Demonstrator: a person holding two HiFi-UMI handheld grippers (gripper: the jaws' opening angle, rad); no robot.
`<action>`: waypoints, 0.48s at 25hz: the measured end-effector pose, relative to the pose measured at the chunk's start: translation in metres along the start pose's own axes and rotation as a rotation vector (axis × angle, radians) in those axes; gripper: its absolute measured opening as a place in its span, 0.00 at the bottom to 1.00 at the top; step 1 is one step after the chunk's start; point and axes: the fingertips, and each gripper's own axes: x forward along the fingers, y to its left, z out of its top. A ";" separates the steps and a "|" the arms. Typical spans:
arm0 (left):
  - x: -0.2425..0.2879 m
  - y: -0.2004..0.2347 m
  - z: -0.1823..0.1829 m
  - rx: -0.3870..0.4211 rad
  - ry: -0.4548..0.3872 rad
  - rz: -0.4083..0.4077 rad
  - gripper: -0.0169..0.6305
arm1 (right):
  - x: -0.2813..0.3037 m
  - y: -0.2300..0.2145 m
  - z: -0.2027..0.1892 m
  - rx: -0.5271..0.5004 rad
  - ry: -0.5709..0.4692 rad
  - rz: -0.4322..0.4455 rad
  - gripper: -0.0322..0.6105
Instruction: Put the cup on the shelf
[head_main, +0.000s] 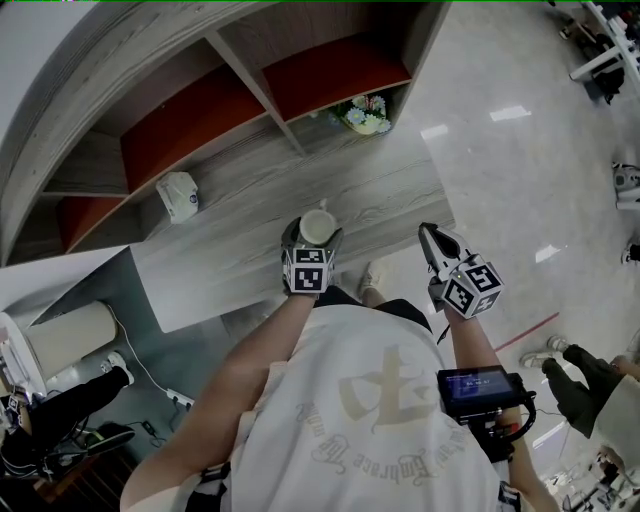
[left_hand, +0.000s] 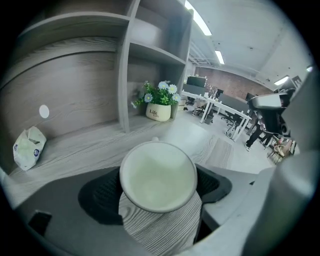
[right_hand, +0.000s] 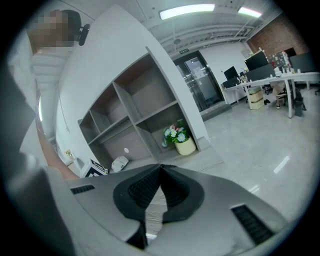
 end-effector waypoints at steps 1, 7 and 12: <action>0.000 0.000 0.000 0.004 0.002 -0.001 0.70 | 0.000 0.000 0.000 0.000 0.000 0.001 0.05; -0.005 0.003 0.001 0.021 -0.002 -0.004 0.69 | 0.002 0.000 0.001 0.001 0.001 0.002 0.05; -0.013 -0.002 0.008 0.027 -0.019 -0.033 0.69 | 0.001 0.002 0.001 -0.001 -0.002 0.006 0.05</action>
